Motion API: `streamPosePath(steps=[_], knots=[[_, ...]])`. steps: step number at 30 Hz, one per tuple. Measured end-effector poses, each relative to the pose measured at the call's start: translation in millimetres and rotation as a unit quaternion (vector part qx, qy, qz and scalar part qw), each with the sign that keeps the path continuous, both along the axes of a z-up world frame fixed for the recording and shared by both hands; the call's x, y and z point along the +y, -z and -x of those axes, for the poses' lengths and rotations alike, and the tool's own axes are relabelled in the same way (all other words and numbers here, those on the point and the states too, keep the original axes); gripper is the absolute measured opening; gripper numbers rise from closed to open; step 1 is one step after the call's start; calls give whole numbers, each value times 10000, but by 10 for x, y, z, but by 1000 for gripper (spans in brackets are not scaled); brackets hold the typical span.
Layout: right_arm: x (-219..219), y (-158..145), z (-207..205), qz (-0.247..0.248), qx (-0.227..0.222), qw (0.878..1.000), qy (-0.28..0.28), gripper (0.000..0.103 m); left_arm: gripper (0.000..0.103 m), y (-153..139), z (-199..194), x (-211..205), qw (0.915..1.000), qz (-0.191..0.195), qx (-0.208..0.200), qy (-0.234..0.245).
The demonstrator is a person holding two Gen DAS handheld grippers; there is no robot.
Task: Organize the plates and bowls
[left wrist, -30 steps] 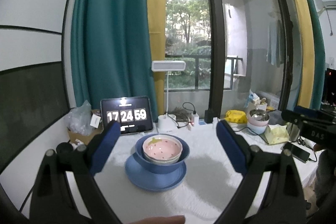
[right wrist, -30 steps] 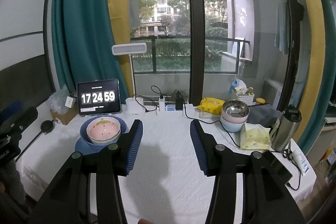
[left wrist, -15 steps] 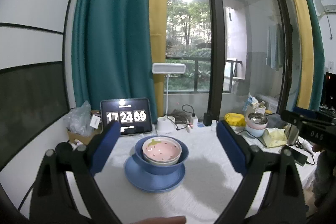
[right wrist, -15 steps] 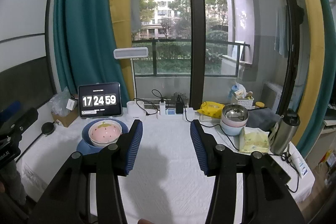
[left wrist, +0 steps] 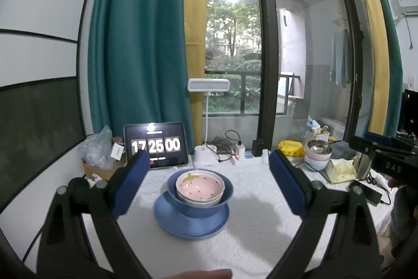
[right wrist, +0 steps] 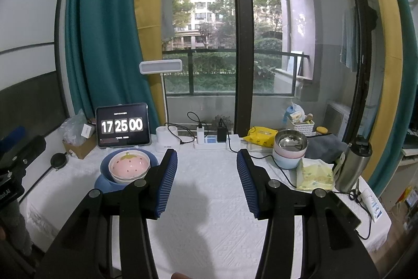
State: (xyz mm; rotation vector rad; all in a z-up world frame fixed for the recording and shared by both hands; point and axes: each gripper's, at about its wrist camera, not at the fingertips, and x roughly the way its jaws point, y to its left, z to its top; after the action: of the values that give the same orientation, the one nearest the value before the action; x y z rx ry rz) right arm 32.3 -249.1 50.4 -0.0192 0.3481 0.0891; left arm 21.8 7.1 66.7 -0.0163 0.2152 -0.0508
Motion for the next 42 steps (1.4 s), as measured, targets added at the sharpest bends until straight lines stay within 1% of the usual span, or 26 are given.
streamPosePath(steps=[42], knots=[[-13,10,-6,-1,24,10000,12,50,94,-3,17,-25,10000,6,14,7]])
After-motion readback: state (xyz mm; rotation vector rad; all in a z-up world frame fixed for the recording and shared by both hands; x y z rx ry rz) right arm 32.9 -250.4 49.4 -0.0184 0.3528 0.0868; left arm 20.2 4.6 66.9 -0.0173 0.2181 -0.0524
